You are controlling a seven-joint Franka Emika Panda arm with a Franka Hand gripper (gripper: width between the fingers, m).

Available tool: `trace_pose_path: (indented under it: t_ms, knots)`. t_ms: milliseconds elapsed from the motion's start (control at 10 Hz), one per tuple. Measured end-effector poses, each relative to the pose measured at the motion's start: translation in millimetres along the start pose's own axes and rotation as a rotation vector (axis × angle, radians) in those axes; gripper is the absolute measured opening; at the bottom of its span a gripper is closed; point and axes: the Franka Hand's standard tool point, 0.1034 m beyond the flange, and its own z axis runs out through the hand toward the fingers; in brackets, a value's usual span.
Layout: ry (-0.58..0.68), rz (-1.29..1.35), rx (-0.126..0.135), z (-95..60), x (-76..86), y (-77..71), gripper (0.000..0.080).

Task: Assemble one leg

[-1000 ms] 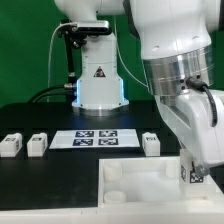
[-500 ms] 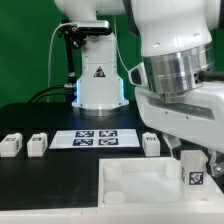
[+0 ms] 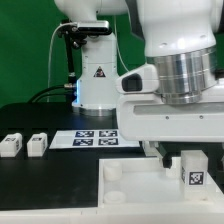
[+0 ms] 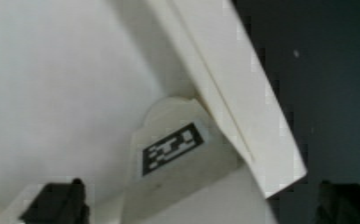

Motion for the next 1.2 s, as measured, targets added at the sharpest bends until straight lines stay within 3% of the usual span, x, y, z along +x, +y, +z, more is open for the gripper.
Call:
trace_pose_path:
  t_ms: [100,200,400,500,600,800,900,1200]
  knots:
    - [0.02,-0.189,-0.026,0.4,0.5,-3.6,0.0649]
    - [0.019,-0.166,-0.019,0.8,0.4,-3.4,0.0649]
    - [0.019,-0.125,-0.019,0.9,0.5,-3.1,0.0399]
    - [0.019,-0.089,-0.018,1.0,0.6,-2.6,0.0399]
    - [0.019,0.06,-0.022,1.8,1.4,1.8,0.03]
    - [0.021,0.237,-0.02,1.8,1.7,2.4,0.0299]
    - [0.019,0.473,-0.011,1.5,2.4,3.6,0.0299]
    - [-0.03,0.995,0.034,2.4,1.2,2.8,0.0299]
